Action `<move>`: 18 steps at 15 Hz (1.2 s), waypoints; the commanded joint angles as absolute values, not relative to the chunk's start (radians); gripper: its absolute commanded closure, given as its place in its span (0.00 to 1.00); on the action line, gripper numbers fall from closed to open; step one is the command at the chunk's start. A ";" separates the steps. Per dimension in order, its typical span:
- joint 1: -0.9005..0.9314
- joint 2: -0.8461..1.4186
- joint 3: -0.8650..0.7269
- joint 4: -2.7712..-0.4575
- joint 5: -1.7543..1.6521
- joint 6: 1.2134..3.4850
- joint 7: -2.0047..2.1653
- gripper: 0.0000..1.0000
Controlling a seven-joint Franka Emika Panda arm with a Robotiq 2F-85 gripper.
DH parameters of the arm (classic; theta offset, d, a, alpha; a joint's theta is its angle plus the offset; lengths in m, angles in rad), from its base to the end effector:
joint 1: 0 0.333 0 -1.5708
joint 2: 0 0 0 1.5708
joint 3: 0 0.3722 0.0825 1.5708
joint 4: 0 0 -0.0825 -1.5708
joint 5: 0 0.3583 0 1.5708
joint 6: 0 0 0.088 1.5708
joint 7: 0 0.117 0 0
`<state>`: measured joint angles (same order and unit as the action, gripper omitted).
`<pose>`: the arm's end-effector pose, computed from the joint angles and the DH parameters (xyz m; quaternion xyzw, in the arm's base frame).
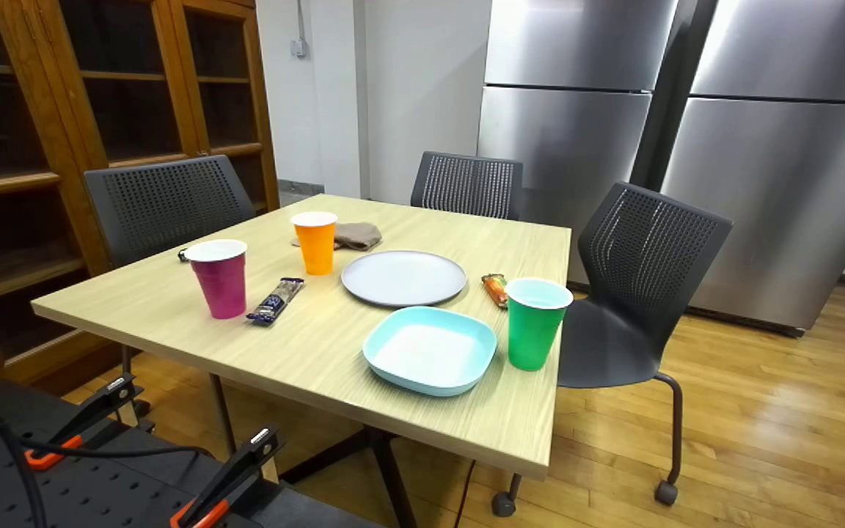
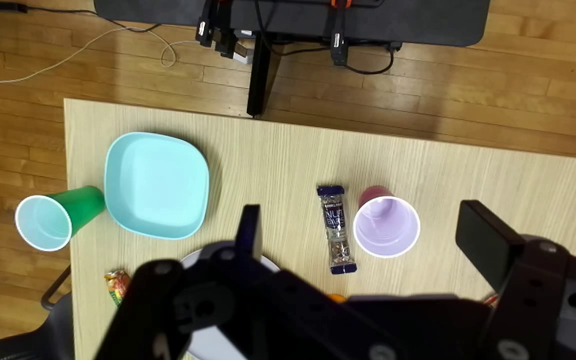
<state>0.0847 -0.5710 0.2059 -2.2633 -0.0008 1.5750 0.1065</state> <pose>0.2924 0.1077 0.5981 0.9938 0.0723 -0.0522 0.0662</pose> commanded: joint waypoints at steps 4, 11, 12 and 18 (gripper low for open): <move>0.102 -0.568 0.193 -2.260 -0.007 1.572 0.114 0.00; 0.086 -0.539 0.198 -2.256 -0.033 1.669 0.138 0.00; 0.086 -0.522 0.194 -2.249 -0.038 1.690 0.128 0.00; 0.077 -0.397 0.188 -2.214 -0.081 1.846 0.146 0.00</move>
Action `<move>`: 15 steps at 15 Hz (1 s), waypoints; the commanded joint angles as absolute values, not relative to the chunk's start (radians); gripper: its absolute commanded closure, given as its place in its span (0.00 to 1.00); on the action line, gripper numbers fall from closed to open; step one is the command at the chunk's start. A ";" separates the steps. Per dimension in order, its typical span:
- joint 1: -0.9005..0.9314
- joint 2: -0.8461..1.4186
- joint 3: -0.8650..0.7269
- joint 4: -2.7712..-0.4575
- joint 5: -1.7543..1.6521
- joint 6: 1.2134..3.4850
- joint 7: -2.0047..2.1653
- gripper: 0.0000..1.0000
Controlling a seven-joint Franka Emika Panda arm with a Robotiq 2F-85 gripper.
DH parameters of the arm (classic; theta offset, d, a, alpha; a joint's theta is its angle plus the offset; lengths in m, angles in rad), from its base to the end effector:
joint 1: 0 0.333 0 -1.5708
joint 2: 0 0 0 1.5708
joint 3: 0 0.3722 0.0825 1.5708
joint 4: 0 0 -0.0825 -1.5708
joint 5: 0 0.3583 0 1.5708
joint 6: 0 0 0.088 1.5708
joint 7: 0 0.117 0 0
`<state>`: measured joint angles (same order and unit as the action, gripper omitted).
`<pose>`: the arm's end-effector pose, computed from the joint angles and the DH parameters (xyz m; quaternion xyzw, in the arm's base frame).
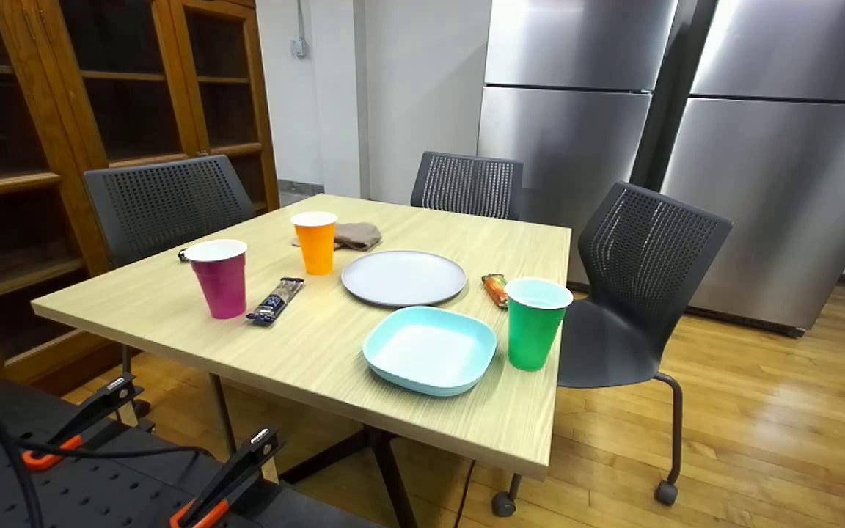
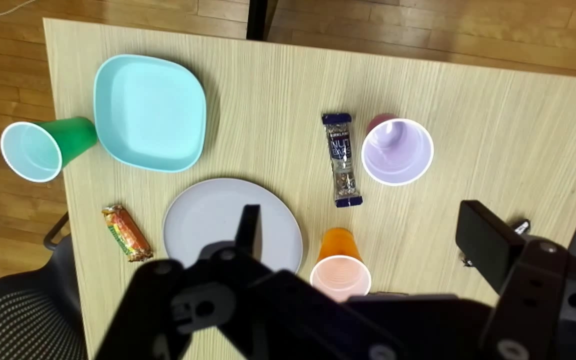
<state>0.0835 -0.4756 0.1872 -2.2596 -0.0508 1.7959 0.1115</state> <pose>0.3463 0.1061 0.5876 0.9949 0.0749 0.0142 0.0659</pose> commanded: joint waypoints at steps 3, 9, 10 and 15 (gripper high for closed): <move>0.071 -0.313 0.177 -2.178 -0.067 1.905 0.171 0.00; 0.062 -0.185 0.138 -2.105 -0.045 2.001 0.259 0.00; 0.062 -0.160 0.132 -2.101 -0.044 2.038 0.266 0.00; 0.066 -0.002 0.114 -2.073 -0.063 2.232 0.304 0.00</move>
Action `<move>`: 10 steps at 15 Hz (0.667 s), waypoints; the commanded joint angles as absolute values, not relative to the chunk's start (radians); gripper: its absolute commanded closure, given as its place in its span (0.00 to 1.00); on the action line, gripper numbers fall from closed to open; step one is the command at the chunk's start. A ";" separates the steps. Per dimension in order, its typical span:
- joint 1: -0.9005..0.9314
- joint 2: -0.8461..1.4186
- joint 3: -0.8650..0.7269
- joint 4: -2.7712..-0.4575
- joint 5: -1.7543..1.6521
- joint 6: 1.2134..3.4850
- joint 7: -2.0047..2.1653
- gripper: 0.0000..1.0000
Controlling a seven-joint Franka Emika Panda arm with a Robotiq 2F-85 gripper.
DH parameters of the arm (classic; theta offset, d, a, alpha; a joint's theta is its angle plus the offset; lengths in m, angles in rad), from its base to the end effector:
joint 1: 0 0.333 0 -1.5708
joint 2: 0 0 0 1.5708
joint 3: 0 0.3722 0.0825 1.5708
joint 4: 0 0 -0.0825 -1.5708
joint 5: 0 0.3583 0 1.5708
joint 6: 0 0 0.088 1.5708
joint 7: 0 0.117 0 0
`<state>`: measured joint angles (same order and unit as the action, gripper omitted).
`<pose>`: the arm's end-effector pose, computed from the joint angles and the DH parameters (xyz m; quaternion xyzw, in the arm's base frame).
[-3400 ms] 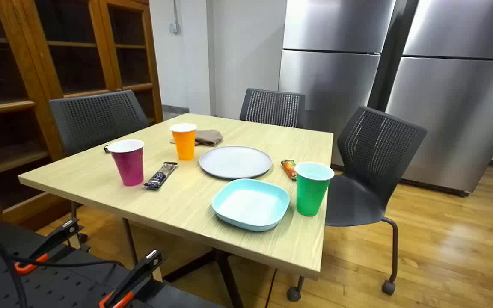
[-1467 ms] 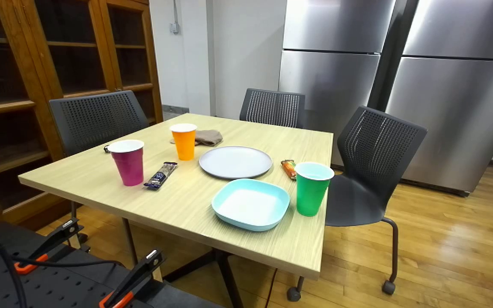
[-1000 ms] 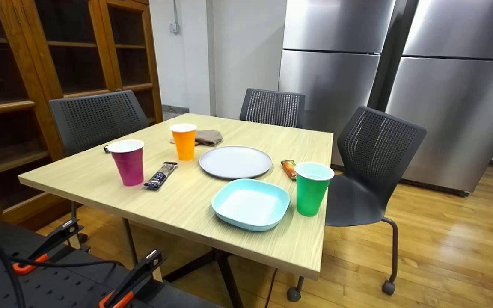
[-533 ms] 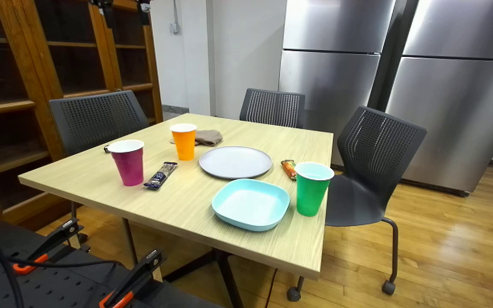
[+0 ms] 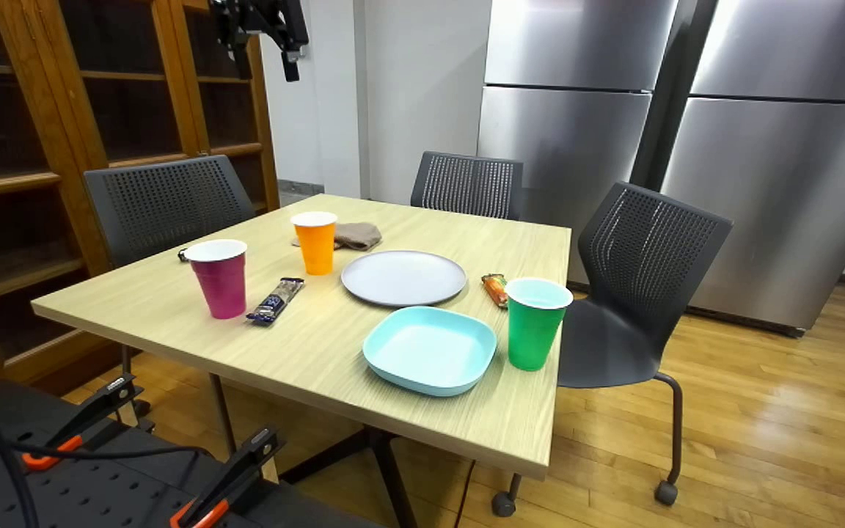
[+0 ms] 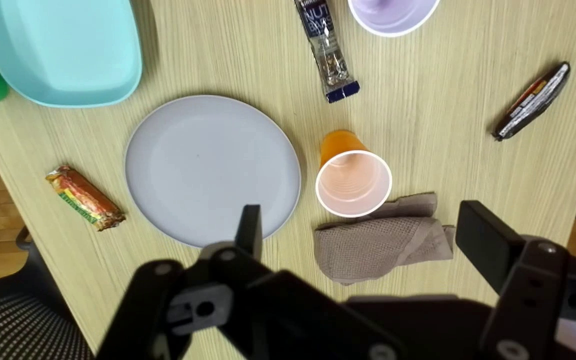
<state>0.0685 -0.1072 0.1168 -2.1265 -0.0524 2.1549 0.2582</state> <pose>0.4955 0.0924 0.5265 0.9970 -0.0233 0.0720 0.0135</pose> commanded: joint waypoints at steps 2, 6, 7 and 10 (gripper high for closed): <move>0.070 0.072 0.105 -2.051 -0.077 2.299 0.332 0.00; 0.091 0.222 0.075 -1.984 -0.134 2.381 0.404 0.00; 0.101 0.257 0.061 -1.964 -0.154 2.392 0.432 0.00; 0.135 0.344 0.019 -1.906 -0.203 2.401 0.497 0.00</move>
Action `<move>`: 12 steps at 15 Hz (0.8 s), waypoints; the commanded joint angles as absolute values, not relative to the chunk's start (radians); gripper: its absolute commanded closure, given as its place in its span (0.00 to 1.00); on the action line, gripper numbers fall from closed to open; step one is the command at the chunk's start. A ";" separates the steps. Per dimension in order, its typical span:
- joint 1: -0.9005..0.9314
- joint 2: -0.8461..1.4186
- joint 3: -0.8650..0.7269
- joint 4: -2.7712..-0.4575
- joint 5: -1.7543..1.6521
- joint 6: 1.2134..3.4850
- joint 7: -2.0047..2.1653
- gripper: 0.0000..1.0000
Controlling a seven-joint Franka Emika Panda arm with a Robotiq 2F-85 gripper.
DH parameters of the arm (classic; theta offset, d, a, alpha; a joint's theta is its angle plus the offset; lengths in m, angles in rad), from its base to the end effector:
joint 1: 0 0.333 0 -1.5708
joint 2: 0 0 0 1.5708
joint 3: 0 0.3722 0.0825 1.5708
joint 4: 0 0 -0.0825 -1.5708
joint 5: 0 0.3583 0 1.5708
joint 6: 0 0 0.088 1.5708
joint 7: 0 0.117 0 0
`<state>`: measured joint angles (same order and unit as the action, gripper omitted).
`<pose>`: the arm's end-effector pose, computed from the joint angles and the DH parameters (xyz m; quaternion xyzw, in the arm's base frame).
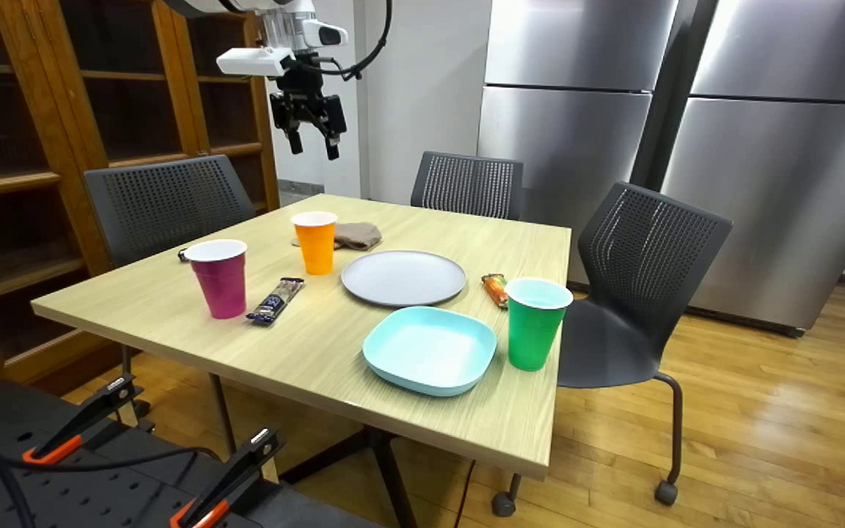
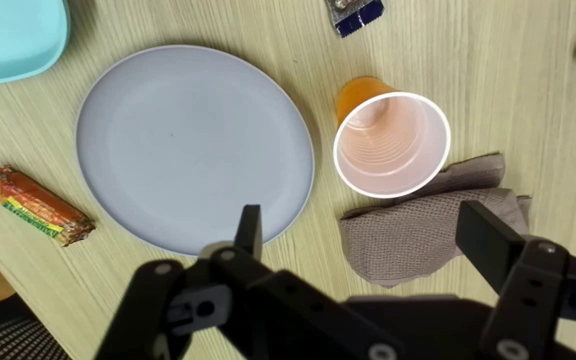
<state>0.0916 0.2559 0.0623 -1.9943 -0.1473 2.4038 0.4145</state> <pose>0.6030 0.0891 0.4095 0.9927 -0.0808 0.0868 0.0223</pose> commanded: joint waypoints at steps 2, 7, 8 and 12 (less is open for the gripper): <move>0.154 0.385 -0.006 -1.873 -0.210 2.389 0.521 0.00; 0.166 0.401 -0.026 -1.884 -0.176 2.404 0.483 0.00; 0.168 0.405 -0.028 -1.879 -0.177 2.404 0.484 0.00; 0.169 0.405 -0.028 -1.874 -0.177 2.403 0.486 0.00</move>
<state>0.1576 0.4057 -0.0159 -1.8751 -0.1850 2.4050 0.4918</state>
